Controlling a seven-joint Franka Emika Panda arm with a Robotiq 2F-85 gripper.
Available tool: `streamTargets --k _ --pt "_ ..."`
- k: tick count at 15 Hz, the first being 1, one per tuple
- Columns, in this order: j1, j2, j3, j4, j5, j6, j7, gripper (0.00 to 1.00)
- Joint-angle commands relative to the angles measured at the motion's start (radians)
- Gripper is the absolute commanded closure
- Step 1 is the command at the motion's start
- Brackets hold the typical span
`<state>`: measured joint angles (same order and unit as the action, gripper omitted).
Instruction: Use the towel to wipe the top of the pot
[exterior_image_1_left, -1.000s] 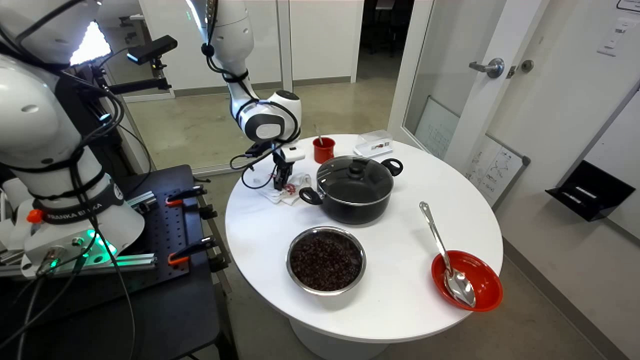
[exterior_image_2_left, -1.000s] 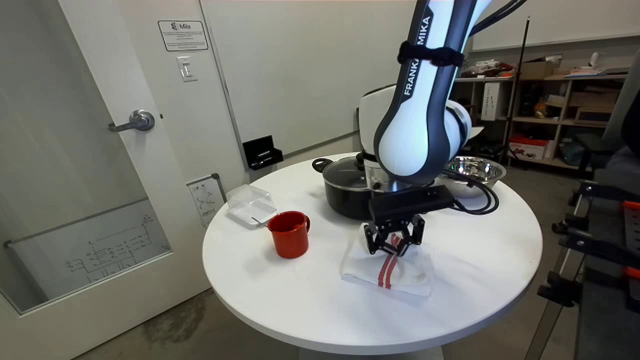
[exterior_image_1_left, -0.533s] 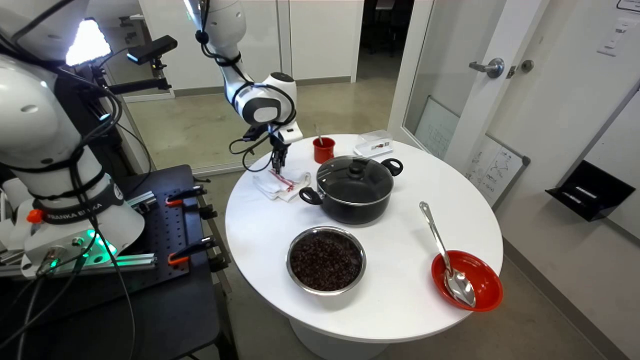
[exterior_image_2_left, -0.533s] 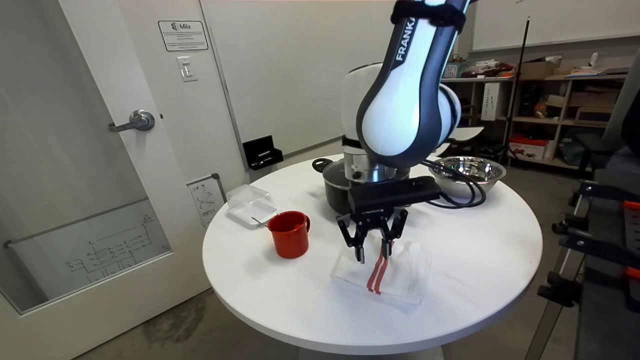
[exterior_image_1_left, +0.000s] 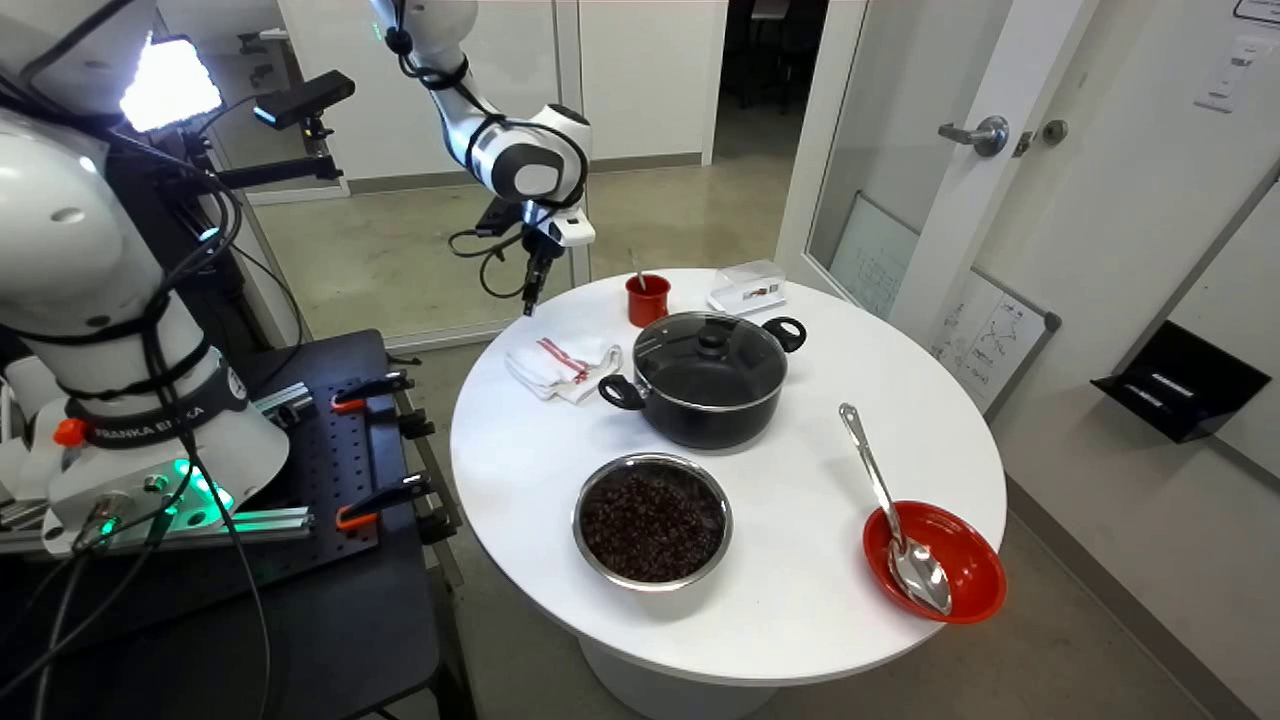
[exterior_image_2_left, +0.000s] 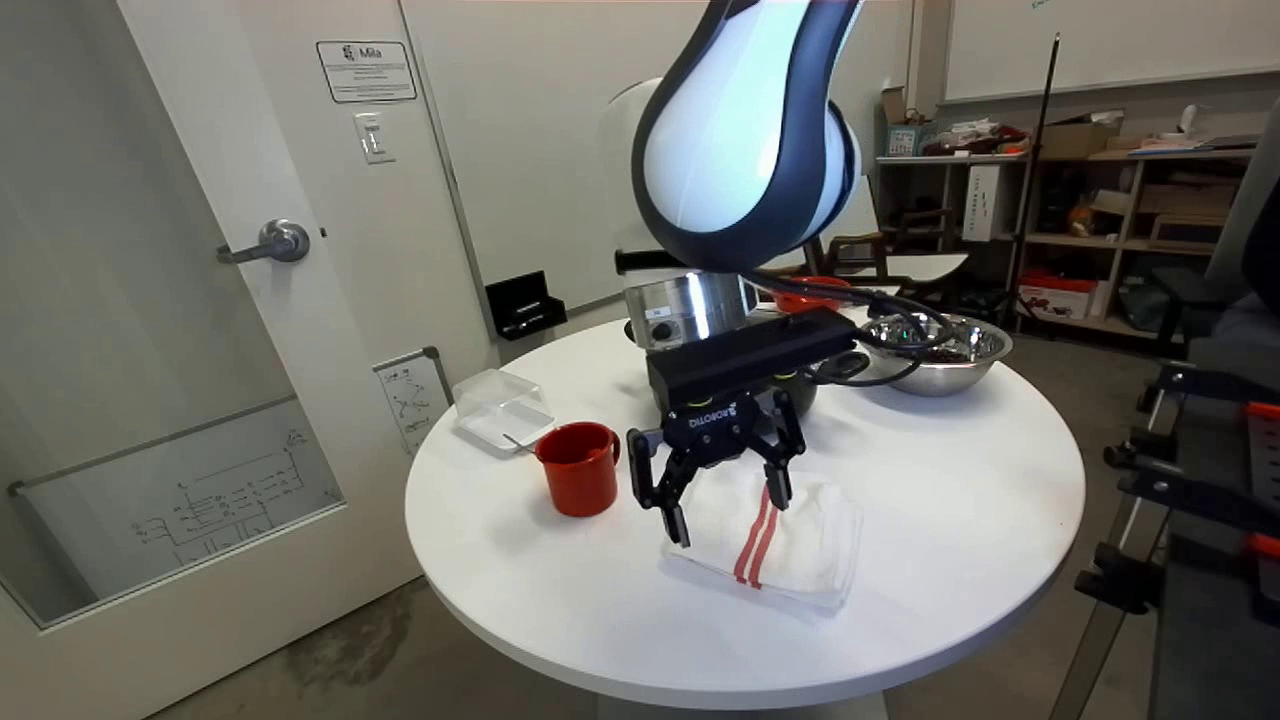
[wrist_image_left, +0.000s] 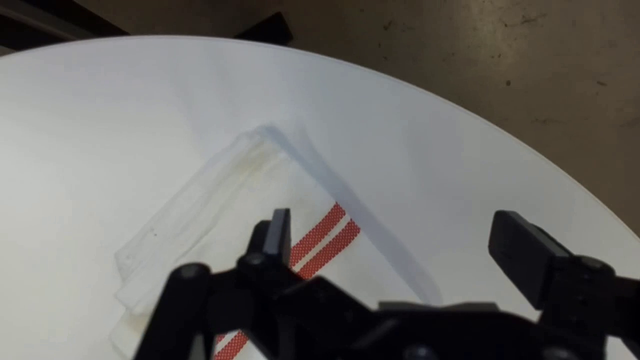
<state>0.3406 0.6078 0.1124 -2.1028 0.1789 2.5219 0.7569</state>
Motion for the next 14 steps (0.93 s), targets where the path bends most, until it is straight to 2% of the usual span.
streamTargets --k 1,7,14 --pt "0.029 0.070 -0.008 0.114 -0.056 -0.108 -0.031 0.00" --pt "0.070 0.164 -0.034 0.265 -0.149 -0.216 -0.035 0.00" --pt "0.068 0.224 -0.069 0.350 -0.198 -0.295 -0.029 0.00"
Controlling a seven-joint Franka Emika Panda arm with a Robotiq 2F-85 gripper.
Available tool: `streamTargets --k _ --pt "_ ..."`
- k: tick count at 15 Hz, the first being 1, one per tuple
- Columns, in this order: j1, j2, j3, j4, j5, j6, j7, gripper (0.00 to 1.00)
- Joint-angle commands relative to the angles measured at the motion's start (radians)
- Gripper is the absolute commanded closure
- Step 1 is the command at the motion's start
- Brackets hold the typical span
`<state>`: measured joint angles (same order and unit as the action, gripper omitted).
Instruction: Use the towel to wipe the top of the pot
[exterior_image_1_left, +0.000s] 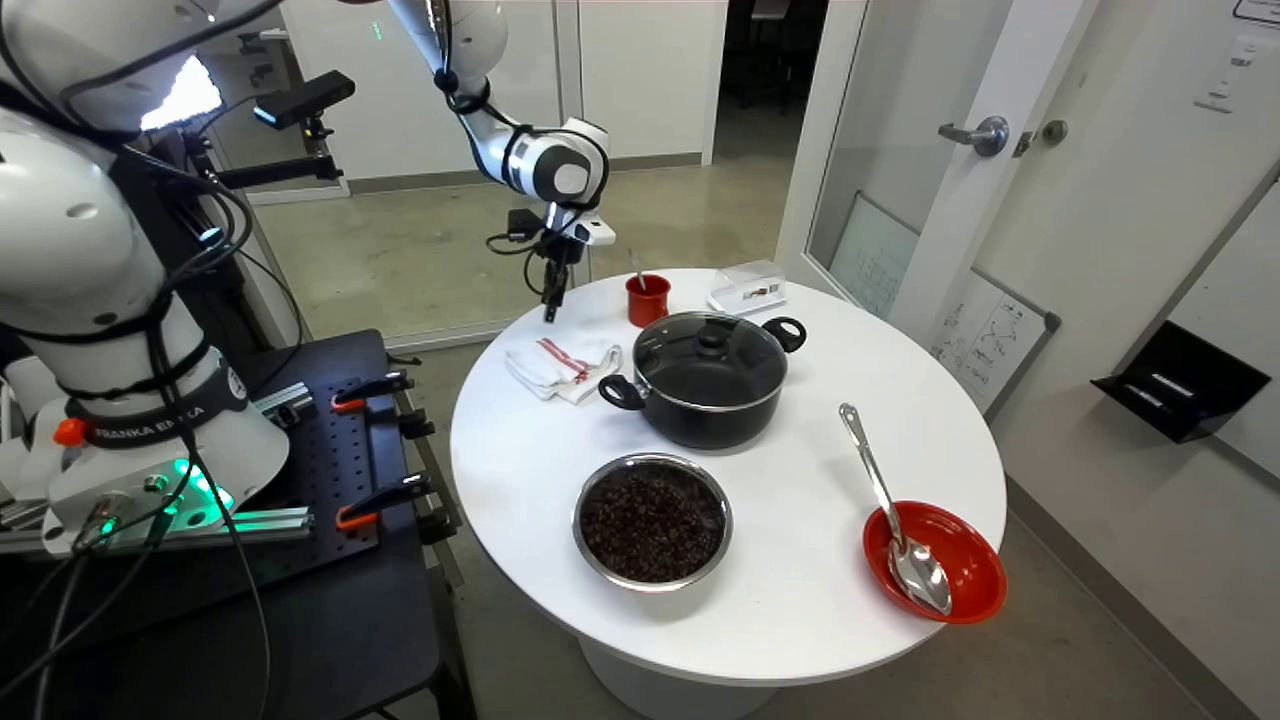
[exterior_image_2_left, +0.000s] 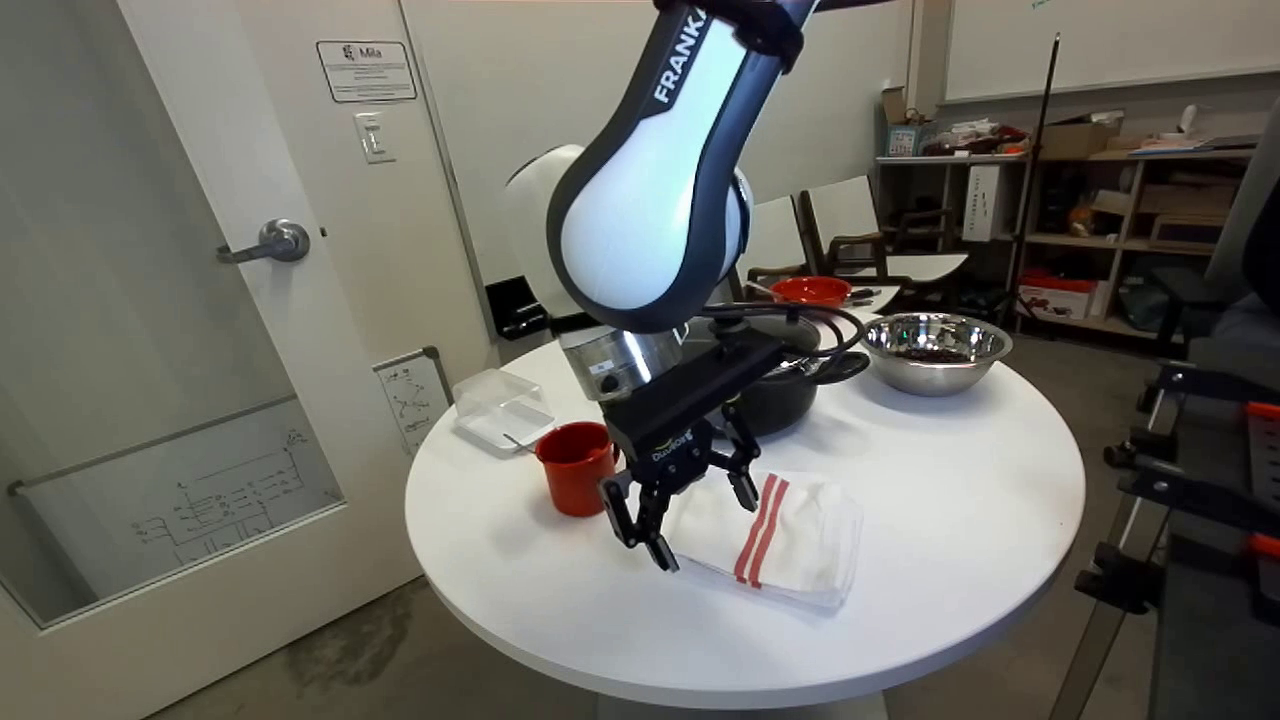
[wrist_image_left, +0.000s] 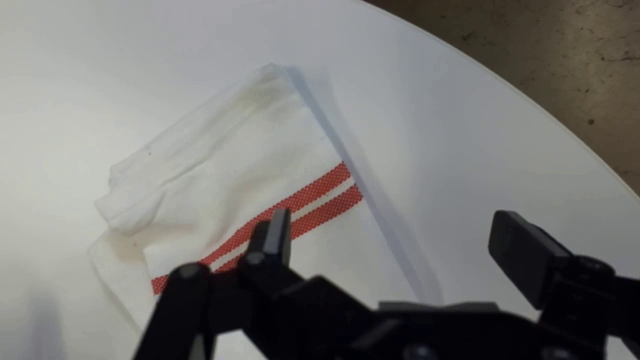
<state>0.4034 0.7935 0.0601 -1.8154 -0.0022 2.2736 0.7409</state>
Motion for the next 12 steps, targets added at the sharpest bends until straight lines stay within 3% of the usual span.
streamTargets --k 1,12 --pt "0.003 0.044 -0.018 0.066 -0.011 -0.039 -0.008 0.00" --pt "-0.013 0.090 -0.034 0.079 0.003 -0.018 -0.005 0.00"
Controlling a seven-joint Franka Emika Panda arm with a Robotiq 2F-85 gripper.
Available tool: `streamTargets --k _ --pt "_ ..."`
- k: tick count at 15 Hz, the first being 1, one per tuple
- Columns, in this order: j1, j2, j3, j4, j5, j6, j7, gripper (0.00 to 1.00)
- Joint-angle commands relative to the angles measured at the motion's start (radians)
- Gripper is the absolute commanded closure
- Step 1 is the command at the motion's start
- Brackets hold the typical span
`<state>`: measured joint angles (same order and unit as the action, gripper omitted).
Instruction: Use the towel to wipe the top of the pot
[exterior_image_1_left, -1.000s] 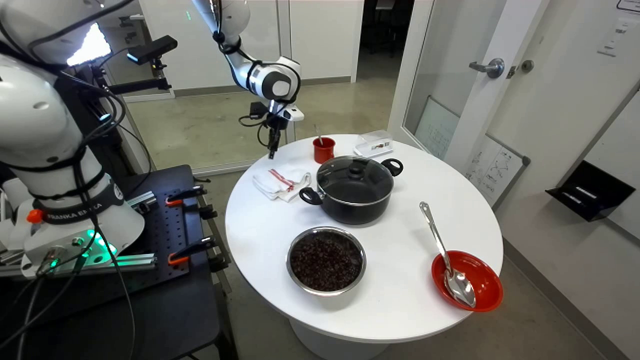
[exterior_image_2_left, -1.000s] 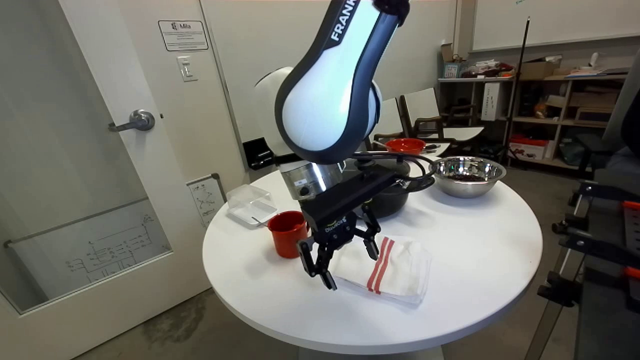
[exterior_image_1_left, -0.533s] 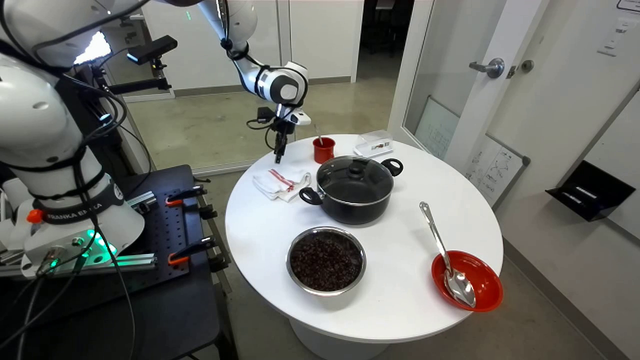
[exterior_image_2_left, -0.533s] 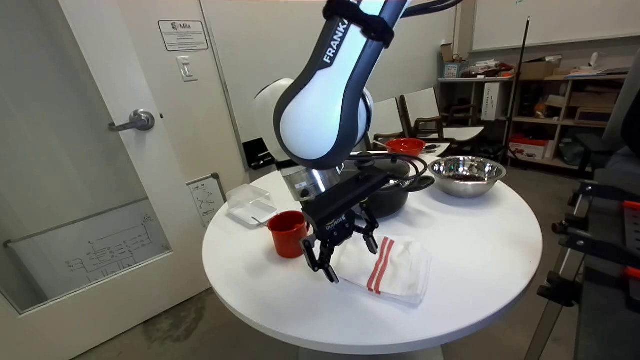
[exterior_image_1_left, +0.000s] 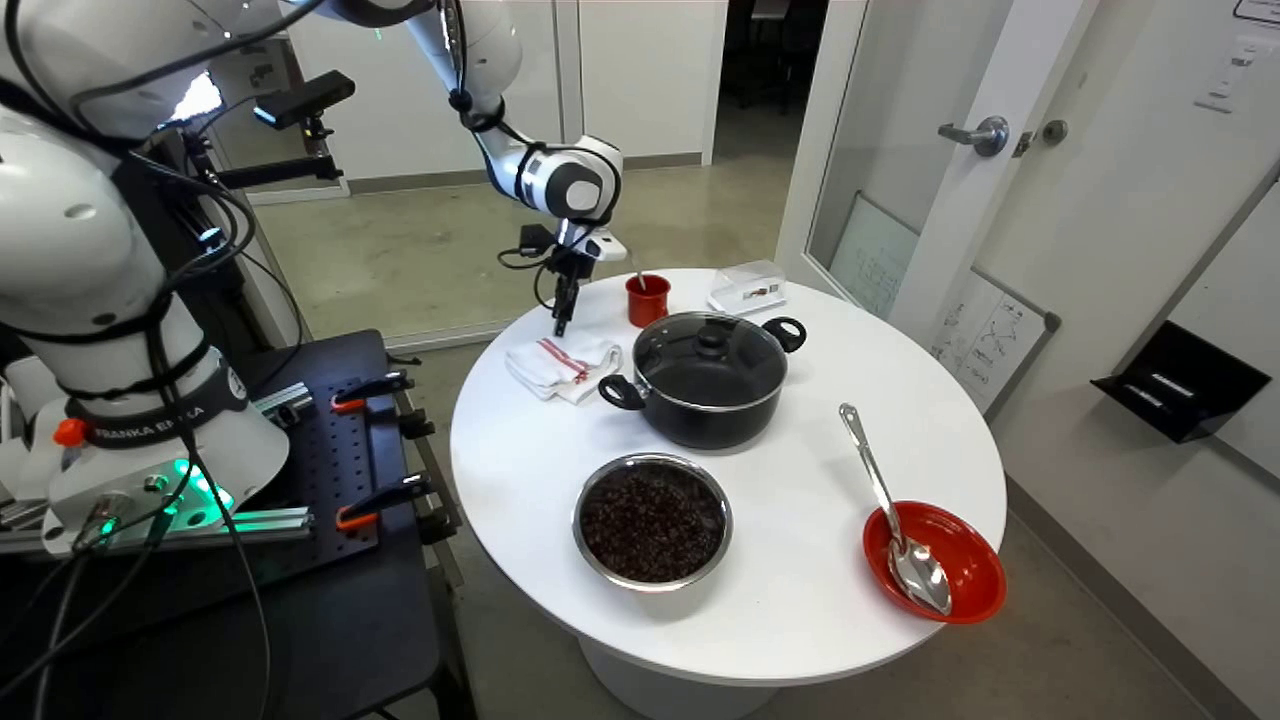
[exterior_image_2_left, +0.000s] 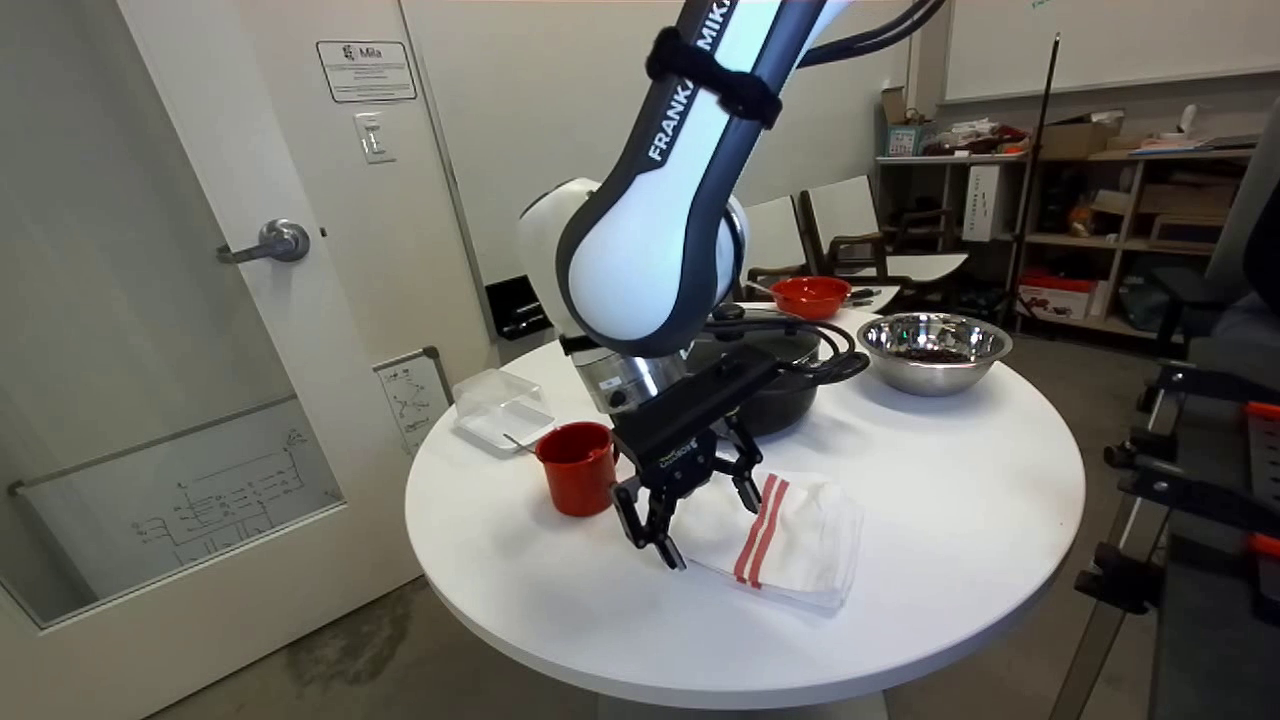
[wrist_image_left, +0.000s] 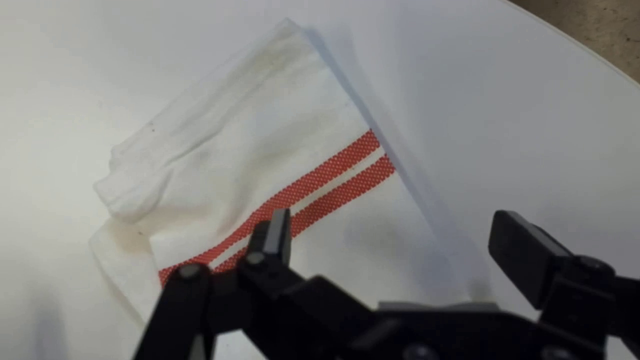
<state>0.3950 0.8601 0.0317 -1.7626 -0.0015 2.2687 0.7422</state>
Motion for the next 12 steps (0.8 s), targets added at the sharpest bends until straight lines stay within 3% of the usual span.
streamTargets --k 1,5,12 --pt "-0.013 0.027 0.000 0.022 0.009 0.005 -0.018 0.00" --pt "-0.027 0.040 0.011 0.019 0.014 0.057 -0.045 0.00" --pt "-0.019 0.051 -0.003 0.022 -0.002 0.016 -0.075 0.00"
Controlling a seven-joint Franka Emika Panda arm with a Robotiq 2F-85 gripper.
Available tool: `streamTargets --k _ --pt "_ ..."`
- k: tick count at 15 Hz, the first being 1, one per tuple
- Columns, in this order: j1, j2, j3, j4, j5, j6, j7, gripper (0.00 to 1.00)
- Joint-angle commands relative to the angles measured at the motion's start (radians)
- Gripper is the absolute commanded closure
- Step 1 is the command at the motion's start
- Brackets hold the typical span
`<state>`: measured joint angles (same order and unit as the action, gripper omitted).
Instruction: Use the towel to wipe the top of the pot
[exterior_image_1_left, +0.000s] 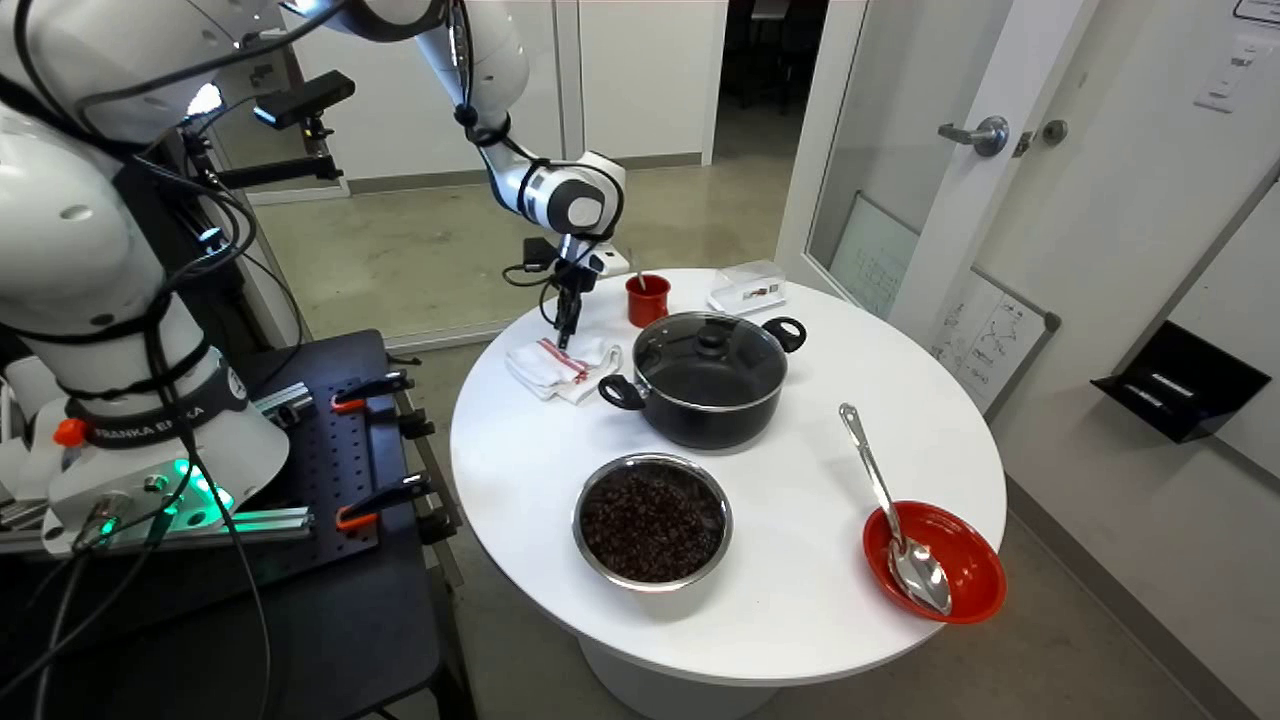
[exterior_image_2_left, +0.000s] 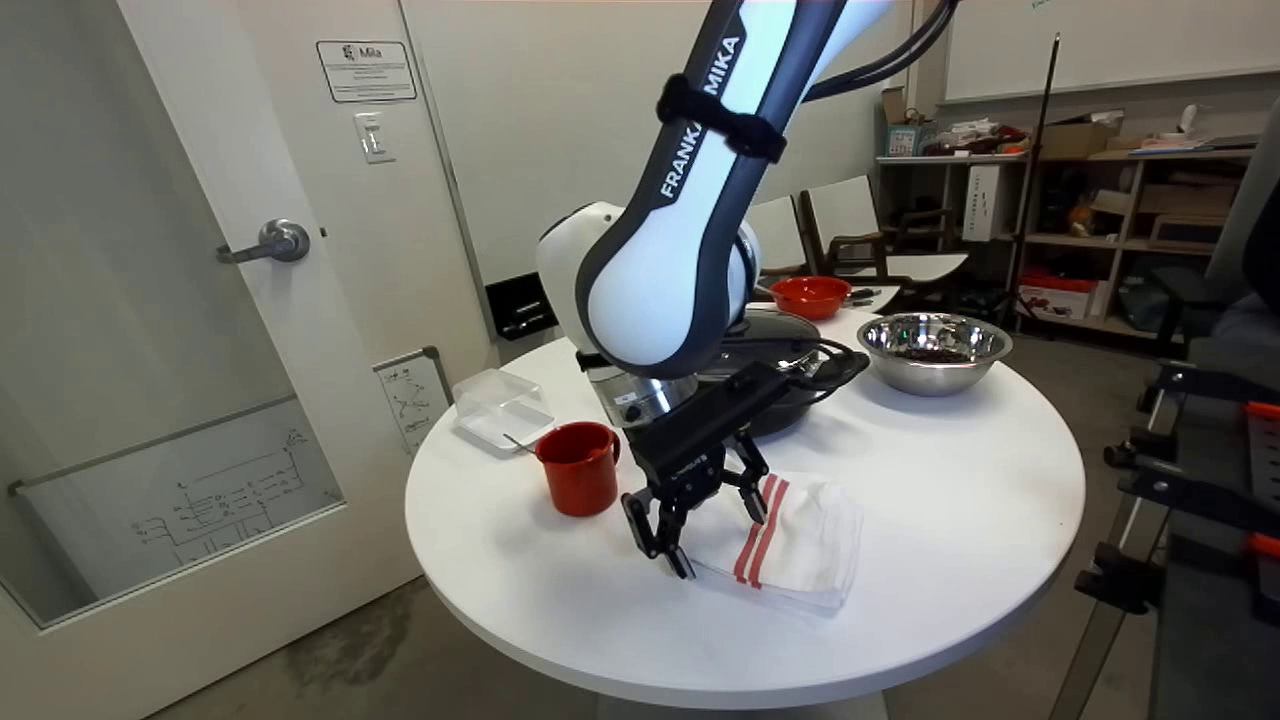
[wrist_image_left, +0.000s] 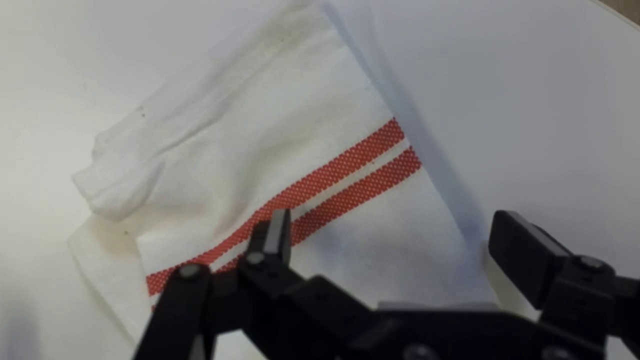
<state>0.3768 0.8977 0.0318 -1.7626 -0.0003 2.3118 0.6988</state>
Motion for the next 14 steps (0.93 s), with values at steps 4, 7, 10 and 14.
streamTargets --k 4,7,10,14 --pt "0.006 0.016 -0.009 0.029 -0.012 -0.052 -0.048 0.00" --pt "0.007 0.017 -0.010 0.031 -0.012 -0.063 -0.056 0.00" --pt "0.008 0.020 -0.012 0.031 -0.013 -0.078 -0.056 0.00" --pt "0.007 0.026 -0.015 0.030 -0.014 -0.094 -0.053 0.23"
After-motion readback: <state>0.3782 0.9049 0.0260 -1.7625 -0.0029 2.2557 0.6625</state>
